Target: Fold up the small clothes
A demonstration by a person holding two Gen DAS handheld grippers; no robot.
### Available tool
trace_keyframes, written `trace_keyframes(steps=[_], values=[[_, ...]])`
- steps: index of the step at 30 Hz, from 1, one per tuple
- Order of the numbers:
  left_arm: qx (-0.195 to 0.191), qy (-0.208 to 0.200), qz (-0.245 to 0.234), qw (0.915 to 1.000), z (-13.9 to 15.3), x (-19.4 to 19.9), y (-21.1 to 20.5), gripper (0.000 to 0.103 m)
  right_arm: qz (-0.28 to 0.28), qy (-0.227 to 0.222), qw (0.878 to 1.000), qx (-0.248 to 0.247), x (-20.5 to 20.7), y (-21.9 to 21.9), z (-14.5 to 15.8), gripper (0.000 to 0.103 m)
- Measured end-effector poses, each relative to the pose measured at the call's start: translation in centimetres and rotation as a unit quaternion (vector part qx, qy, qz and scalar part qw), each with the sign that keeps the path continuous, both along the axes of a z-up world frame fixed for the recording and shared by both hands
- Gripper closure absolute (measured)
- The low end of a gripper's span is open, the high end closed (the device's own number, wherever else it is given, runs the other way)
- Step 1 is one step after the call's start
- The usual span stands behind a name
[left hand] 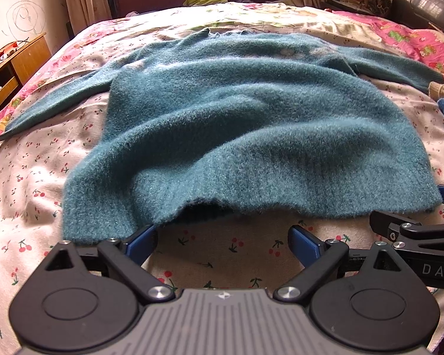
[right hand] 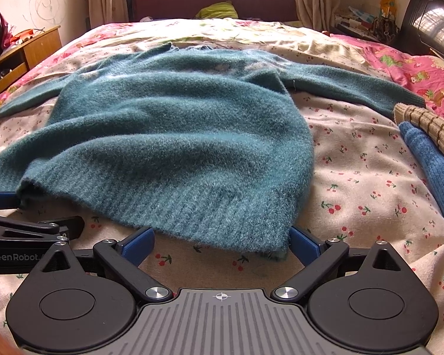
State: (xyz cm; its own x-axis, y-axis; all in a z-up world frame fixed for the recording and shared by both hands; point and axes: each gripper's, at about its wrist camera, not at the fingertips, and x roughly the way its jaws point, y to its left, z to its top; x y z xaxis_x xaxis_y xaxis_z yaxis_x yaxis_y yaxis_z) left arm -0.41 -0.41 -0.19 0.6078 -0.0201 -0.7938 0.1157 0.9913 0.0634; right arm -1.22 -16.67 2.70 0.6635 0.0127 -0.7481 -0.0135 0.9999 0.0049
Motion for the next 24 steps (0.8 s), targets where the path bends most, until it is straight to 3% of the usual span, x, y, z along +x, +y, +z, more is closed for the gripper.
trace_keyframes(steps=[6,10,17,21,23,24], values=[[-0.021,-0.022,-0.012,0.9995,1.9,-0.2,0.9,0.000,0.011,-0.031,0.999,-0.015,-0.4,0.1,1.4,0.006],[-0.017,-0.030,-0.016,0.9993,2.8,0.3,2.3,0.000,0.001,-0.023,1.000,-0.008,0.1,-0.8,1.6,0.006],[-0.056,-0.023,-0.033,0.9976,3.4,1.6,2.7,0.000,-0.031,0.004,0.999,0.006,1.2,-3.4,1.1,0.011],[-0.043,-0.032,-0.063,0.9966,3.1,2.5,0.6,0.000,-0.047,0.038,0.998,0.026,1.7,-4.9,0.1,0.028],[-0.049,-0.022,-0.076,0.9957,2.6,2.9,-0.1,0.000,-0.045,0.053,0.997,0.041,1.8,-5.1,-0.4,0.043],[-0.050,-0.016,-0.081,0.9953,2.3,3.0,-0.4,0.000,-0.039,0.057,0.996,0.051,1.9,-5.1,-0.5,0.057]])
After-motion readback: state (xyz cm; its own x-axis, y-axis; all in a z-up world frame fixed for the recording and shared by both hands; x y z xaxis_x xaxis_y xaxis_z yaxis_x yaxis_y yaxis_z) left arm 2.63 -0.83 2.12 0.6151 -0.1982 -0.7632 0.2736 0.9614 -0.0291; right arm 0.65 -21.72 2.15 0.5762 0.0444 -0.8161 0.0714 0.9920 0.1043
